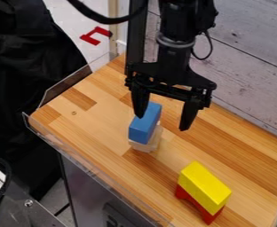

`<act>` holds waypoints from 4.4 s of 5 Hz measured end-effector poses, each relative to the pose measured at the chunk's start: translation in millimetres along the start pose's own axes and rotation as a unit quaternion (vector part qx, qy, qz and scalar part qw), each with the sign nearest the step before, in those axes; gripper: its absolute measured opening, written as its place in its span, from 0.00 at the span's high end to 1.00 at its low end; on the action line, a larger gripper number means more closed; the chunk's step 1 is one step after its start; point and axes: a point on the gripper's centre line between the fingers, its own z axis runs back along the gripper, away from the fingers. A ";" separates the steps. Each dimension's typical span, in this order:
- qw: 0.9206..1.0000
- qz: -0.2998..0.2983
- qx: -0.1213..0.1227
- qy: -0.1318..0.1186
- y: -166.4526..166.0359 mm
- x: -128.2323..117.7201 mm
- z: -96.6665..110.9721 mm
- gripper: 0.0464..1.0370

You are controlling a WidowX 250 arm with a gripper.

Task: Put the blue rectangle to the yellow rectangle

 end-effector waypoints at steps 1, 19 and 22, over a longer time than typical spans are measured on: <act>1.000 0.000 0.008 0.016 1.8 -4.1 -7.9 0.04; 0.998 0.070 -0.001 0.000 15.1 4.0 5.1 0.49; 0.949 0.313 0.004 0.037 -69.4 -7.0 18.5 0.49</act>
